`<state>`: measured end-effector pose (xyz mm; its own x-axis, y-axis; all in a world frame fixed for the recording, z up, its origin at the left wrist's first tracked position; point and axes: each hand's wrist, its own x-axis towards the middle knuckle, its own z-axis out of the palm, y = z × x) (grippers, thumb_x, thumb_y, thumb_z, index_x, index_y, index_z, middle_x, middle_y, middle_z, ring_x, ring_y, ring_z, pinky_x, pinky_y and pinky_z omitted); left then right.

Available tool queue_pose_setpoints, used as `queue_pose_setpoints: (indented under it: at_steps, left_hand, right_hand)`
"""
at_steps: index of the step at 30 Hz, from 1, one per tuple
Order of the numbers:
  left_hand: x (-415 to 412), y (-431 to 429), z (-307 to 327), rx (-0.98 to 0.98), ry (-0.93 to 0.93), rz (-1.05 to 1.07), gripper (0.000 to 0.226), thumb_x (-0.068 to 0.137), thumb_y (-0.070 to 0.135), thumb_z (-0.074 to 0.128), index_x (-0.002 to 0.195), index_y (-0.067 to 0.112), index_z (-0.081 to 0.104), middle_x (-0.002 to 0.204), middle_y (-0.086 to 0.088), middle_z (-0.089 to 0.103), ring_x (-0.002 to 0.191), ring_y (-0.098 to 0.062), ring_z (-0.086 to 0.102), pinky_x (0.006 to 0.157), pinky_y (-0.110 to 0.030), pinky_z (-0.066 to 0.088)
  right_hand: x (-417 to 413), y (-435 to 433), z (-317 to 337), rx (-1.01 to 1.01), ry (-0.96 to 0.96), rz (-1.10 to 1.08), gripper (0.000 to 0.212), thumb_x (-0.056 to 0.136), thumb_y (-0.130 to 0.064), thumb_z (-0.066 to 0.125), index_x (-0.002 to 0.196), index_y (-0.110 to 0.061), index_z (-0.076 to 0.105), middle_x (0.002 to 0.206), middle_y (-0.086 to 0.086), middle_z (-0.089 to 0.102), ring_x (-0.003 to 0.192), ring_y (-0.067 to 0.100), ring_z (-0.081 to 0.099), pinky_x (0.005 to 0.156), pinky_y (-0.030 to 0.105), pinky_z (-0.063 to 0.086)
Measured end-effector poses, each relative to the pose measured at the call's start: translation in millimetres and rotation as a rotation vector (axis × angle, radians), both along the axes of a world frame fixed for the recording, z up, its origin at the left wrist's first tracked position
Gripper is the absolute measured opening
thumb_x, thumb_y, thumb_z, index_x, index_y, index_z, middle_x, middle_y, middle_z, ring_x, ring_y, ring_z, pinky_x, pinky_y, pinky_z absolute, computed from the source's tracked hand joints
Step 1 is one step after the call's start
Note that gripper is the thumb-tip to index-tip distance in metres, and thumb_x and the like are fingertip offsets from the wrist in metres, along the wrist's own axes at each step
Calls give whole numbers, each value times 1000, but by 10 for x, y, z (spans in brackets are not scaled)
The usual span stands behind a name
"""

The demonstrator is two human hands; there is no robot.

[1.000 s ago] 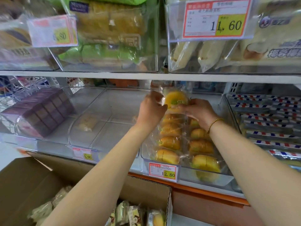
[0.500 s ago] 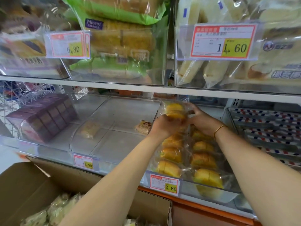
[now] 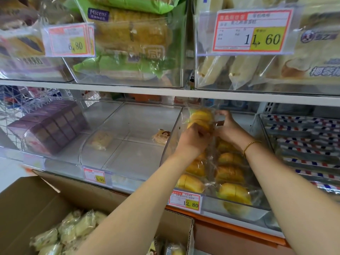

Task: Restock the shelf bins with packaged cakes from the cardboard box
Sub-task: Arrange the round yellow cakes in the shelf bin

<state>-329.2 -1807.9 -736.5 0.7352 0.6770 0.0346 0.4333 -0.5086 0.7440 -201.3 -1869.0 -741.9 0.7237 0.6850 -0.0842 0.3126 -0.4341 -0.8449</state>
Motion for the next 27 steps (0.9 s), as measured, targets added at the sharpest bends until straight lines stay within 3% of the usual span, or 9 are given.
queue_pose_setpoints:
  at_steps: [4, 8, 11, 15, 17, 19, 21, 23, 27]
  left_hand:
    - [-80, 59, 142, -197, 138, 52, 72, 87, 51, 58, 140, 5, 39, 133, -12, 53, 118, -29, 55, 86, -33, 48]
    - [-191, 3, 310, -532, -9, 3, 27, 91, 35, 62, 100, 14, 49, 87, 4, 52, 101, -22, 62, 90, -33, 54]
    - [-264, -44, 301, -425, 21, -64, 23, 94, 33, 59, 77, 21, 48, 78, 1, 50, 79, -17, 56, 81, -30, 50]
    - [-590, -25, 276, -318, -22, -99, 12, 90, 25, 62, 92, 14, 63, 93, -11, 69, 88, -25, 68, 90, -39, 55]
    - [-892, -31, 262, -299, -130, -123, 18, 92, 25, 63, 97, 8, 66, 87, -9, 72, 80, -20, 71, 79, -36, 59]
    - [-1265, -41, 231, -252, -215, -127, 23, 94, 24, 60, 76, 10, 62, 67, -6, 65, 58, -14, 65, 58, -26, 55]
    - [-1672, -26, 159, -147, -236, -67, 39, 95, 26, 58, 60, 11, 50, 53, -5, 53, 42, -11, 53, 46, -21, 45]
    - [-2095, 15, 17, -42, -217, -20, 46, 96, 27, 57, 57, 6, 45, 49, -8, 47, 40, -11, 47, 46, -22, 41]
    - [-2854, 175, -383, -19, -59, 102, 46, 94, 31, 60, 61, 1, 50, 48, -5, 51, 42, -7, 51, 52, -22, 43]
  right_hand:
    - [-33, -13, 89, -110, -209, 5, 122, 71, -32, 84, 153, -21, -6, 154, 20, 17, 139, 36, 28, 105, 42, 35]
    - [-88, -55, 155, -138, -341, 97, 135, 68, -32, 85, 150, -21, -21, 156, 22, 7, 141, 34, 22, 108, 39, 31]
    - [-172, -103, 205, -198, -368, 75, 129, 72, -37, 81, 150, -23, -21, 156, 22, 8, 138, 35, 30, 104, 40, 36]
    - [-343, -219, 276, -253, -497, -51, 103, 82, -39, 72, 154, -22, 0, 154, 19, 21, 138, 36, 30, 106, 46, 36]
    - [-519, -295, 391, -331, -633, -105, 65, 89, -37, 64, 143, -18, 33, 141, 17, 42, 128, 35, 43, 100, 45, 43]
    - [-795, -409, 512, -304, -796, -46, 26, 93, -36, 57, 110, -16, 58, 112, 14, 62, 103, 34, 58, 83, 38, 49]
    - [-1148, -534, 575, -219, -893, 103, 20, 94, -35, 55, 88, -17, 63, 89, 12, 68, 86, 33, 61, 73, 35, 47]
    - [-1539, -632, 566, -227, -926, 268, 24, 93, -38, 55, 79, -20, 63, 80, 7, 69, 78, 30, 63, 68, 34, 46]
    - [-2151, -562, 272, -363, -919, 634, 26, 94, -46, 50, 91, -24, 63, 88, 1, 67, 91, 25, 62, 63, 30, 35]
